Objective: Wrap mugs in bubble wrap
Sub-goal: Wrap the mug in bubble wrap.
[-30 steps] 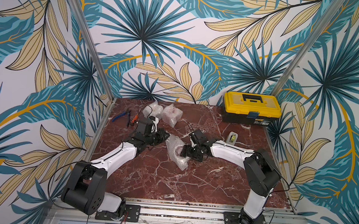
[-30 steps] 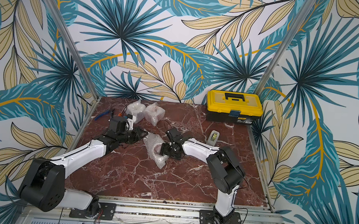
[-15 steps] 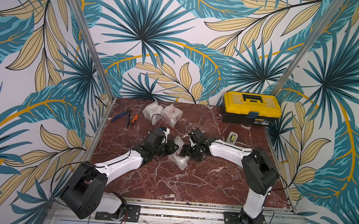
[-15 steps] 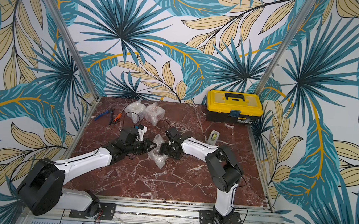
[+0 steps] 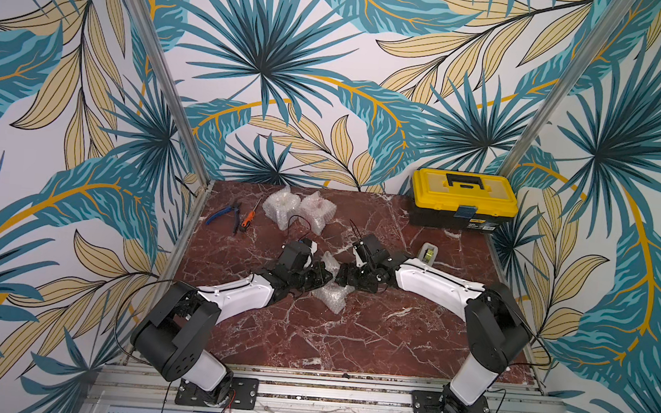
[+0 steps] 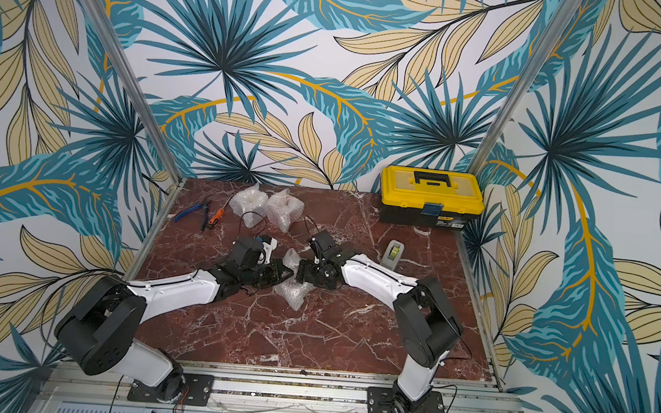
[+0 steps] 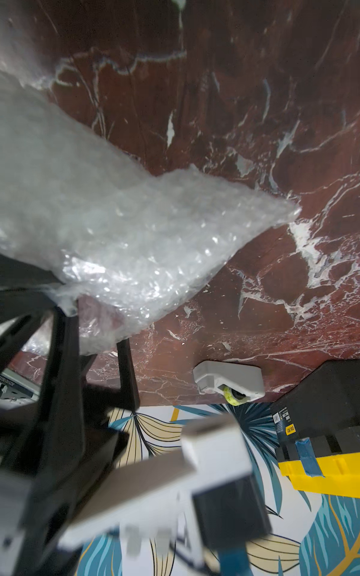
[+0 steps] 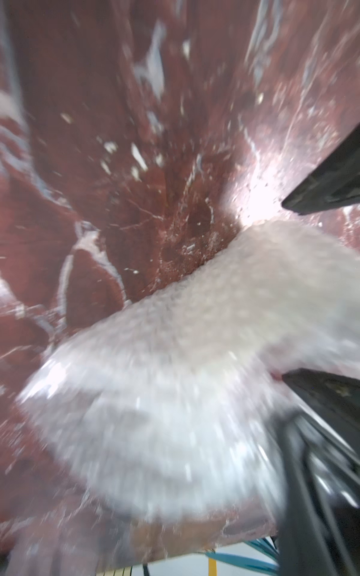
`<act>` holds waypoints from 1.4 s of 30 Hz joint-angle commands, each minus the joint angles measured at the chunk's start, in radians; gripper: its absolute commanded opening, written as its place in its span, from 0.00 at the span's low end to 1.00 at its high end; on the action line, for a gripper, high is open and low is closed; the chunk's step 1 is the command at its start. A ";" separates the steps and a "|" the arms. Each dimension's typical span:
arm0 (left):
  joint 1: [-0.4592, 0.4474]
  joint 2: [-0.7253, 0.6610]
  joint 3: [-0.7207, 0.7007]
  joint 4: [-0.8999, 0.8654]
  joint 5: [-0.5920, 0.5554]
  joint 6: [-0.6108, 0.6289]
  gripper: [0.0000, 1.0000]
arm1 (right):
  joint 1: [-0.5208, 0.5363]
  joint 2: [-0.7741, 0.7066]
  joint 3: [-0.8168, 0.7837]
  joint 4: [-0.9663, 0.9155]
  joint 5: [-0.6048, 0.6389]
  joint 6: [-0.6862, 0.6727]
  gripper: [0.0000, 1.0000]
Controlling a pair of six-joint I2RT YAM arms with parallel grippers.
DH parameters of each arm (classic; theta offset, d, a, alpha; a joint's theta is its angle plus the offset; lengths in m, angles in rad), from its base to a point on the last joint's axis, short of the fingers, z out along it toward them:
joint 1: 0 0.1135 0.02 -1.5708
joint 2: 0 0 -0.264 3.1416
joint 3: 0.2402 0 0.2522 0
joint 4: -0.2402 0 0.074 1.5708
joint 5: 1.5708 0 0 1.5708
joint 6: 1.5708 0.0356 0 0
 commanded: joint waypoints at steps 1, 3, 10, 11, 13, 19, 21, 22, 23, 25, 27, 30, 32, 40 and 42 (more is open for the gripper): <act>-0.006 0.013 -0.022 0.000 -0.012 0.010 0.10 | -0.010 -0.058 -0.024 -0.024 0.064 -0.033 0.79; -0.007 0.015 -0.024 0.000 -0.011 0.012 0.20 | -0.015 -0.060 -0.018 -0.005 0.041 -0.035 0.80; -0.010 0.016 -0.024 0.000 -0.009 0.018 0.34 | -0.031 -0.001 0.044 0.032 -0.048 -0.038 0.83; -0.010 0.016 -0.025 0.000 -0.009 0.019 0.33 | -0.037 0.011 0.051 0.041 -0.071 -0.038 0.83; -0.011 0.016 -0.023 0.000 -0.008 0.021 0.28 | -0.043 0.032 0.065 0.053 -0.115 -0.045 0.83; -0.013 0.022 -0.021 0.013 0.002 0.025 0.25 | -0.057 0.100 0.120 0.023 -0.195 -0.086 0.83; -0.013 0.024 -0.021 0.015 0.004 0.026 0.25 | -0.063 0.120 0.133 0.009 -0.223 -0.094 0.84; -0.013 0.024 -0.022 0.017 0.004 0.026 0.25 | -0.065 0.132 0.141 0.000 -0.236 -0.099 0.84; -0.013 0.024 -0.021 0.019 0.004 0.026 0.25 | -0.067 0.143 0.150 -0.011 -0.244 -0.107 0.84; -0.013 0.025 -0.021 0.021 0.007 0.027 0.25 | -0.068 0.167 0.164 -0.029 -0.270 -0.122 0.84; -0.013 0.027 -0.018 0.020 0.009 0.029 0.25 | -0.068 0.193 0.180 -0.052 -0.284 -0.133 0.84; -0.015 0.027 -0.017 0.025 0.014 0.034 0.25 | -0.071 0.239 0.207 -0.116 -0.284 -0.151 0.83; -0.014 0.024 -0.015 0.029 0.016 0.038 0.25 | -0.072 0.252 0.204 -0.129 -0.274 -0.151 0.80; -0.015 -0.018 0.006 0.029 0.040 0.062 0.30 | -0.072 0.279 0.187 -0.164 -0.236 -0.148 0.75; -0.015 -0.036 0.011 0.029 0.046 0.068 0.32 | -0.072 0.281 0.183 -0.162 -0.236 -0.146 0.74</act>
